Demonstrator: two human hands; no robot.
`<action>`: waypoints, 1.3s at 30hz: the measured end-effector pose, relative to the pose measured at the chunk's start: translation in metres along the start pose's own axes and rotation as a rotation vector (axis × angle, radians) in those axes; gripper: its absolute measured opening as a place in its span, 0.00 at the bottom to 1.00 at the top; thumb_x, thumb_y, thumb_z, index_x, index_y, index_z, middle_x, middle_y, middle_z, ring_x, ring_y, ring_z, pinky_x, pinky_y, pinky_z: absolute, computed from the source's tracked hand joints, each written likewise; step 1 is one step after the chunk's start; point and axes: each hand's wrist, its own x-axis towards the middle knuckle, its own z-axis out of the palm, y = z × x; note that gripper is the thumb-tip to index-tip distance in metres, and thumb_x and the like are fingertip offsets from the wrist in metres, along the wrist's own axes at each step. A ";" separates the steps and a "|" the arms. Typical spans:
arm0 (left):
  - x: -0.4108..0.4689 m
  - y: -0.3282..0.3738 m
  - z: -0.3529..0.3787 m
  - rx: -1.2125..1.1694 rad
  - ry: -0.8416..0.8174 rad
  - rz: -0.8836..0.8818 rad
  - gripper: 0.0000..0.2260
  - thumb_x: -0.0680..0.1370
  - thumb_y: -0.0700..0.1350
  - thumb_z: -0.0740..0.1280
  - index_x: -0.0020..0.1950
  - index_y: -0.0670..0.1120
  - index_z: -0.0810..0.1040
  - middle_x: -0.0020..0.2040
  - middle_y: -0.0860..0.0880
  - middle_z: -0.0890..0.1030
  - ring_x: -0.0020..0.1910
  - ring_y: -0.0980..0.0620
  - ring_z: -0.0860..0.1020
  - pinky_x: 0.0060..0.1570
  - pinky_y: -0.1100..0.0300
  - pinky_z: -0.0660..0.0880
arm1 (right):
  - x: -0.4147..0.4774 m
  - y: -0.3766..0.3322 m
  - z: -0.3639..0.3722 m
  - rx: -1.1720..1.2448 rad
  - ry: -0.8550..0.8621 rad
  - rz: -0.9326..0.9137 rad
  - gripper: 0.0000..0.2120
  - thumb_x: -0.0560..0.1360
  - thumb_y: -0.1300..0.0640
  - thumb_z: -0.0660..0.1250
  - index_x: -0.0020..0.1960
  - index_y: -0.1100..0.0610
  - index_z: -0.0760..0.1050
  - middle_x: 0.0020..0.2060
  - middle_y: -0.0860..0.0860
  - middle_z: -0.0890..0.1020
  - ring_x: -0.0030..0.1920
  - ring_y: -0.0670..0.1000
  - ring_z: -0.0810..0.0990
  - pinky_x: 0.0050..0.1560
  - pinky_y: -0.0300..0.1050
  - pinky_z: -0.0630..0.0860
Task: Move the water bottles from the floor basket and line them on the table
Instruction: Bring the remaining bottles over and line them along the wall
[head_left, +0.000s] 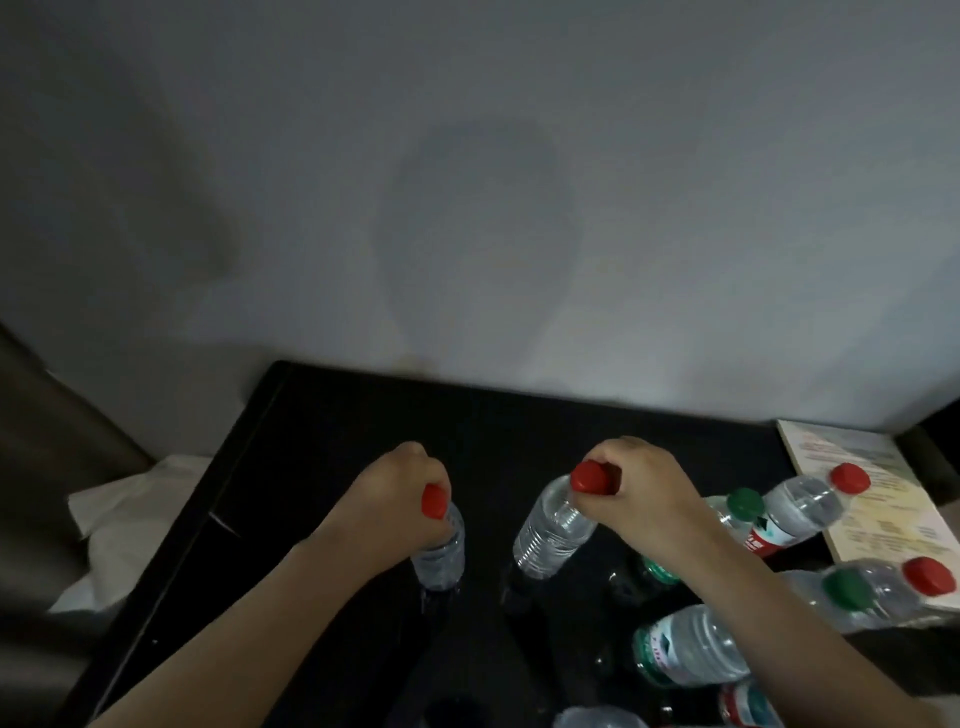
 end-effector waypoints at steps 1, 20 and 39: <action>0.007 -0.009 -0.006 0.012 0.001 0.010 0.03 0.71 0.46 0.70 0.43 0.49 0.79 0.47 0.52 0.74 0.44 0.55 0.76 0.46 0.63 0.77 | 0.004 -0.005 0.003 0.008 0.000 0.002 0.07 0.66 0.55 0.73 0.43 0.52 0.78 0.41 0.46 0.77 0.40 0.43 0.76 0.38 0.33 0.69; 0.187 -0.147 -0.105 0.084 0.121 -0.017 0.11 0.65 0.44 0.75 0.44 0.43 0.81 0.43 0.48 0.76 0.44 0.50 0.75 0.42 0.60 0.69 | 0.142 -0.091 0.042 -0.058 -0.062 -0.037 0.08 0.71 0.54 0.70 0.50 0.51 0.77 0.44 0.45 0.76 0.43 0.44 0.75 0.40 0.33 0.70; 0.249 -0.199 -0.098 -0.031 0.263 -0.075 0.10 0.65 0.43 0.76 0.44 0.42 0.82 0.45 0.40 0.80 0.46 0.43 0.78 0.47 0.56 0.73 | 0.286 -0.133 0.096 -0.056 -0.034 -0.167 0.11 0.71 0.57 0.71 0.50 0.62 0.79 0.47 0.56 0.79 0.46 0.52 0.77 0.46 0.44 0.74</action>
